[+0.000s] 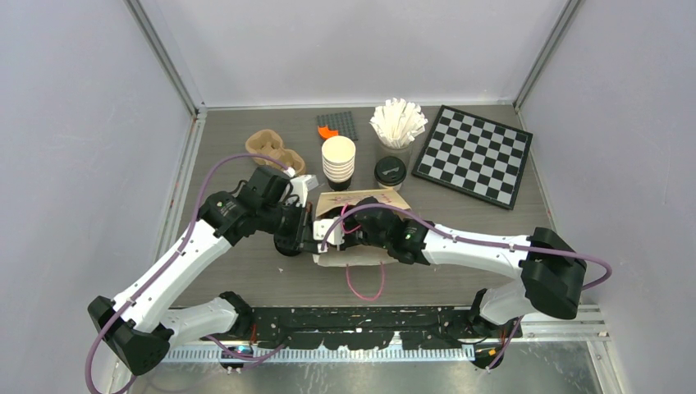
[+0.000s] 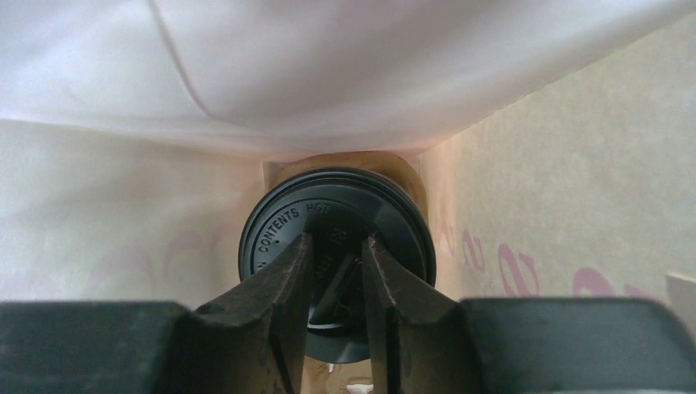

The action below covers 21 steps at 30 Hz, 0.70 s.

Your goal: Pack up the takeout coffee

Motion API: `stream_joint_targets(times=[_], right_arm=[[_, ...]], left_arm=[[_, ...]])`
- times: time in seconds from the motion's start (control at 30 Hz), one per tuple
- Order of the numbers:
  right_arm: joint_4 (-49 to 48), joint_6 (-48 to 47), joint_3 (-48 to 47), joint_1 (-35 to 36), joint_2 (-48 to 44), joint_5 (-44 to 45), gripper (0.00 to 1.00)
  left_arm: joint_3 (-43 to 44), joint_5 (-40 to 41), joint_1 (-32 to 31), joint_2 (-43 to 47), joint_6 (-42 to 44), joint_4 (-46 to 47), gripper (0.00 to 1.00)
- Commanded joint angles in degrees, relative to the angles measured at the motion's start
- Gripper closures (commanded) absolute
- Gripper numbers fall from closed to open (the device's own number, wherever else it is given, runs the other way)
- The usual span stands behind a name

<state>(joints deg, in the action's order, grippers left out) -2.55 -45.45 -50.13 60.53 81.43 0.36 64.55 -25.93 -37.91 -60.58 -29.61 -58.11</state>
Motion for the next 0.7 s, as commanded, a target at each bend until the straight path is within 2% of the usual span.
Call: stream_joint_targets(times=[0.0,0.33,0.53,0.67], right_arm=[[3.0,1.0,-2.5,-0.3,-0.4,2.4,0.63],[16.3,5.1,-6.5,-0.3,-7.8,-2.8,0.55],[25.3,8.5,-10.6,-0.3,-10.7,-4.7,0.55],[26.5,10.5,-10.8,-0.2,-12.8,-5.0,0.55]], left_arm=[[0.4,-3.8,-0.5,1.5,-0.5,1.7,1.0],[2.5,-4.4,-0.5,0.8,-1.6,1.6,1.0],[4.0,-5.9,-0.5,0.1,-2.6,2.0,1.0],[5.0,-7.4,-0.5,-0.6,-3.7,2.1,1.0]])
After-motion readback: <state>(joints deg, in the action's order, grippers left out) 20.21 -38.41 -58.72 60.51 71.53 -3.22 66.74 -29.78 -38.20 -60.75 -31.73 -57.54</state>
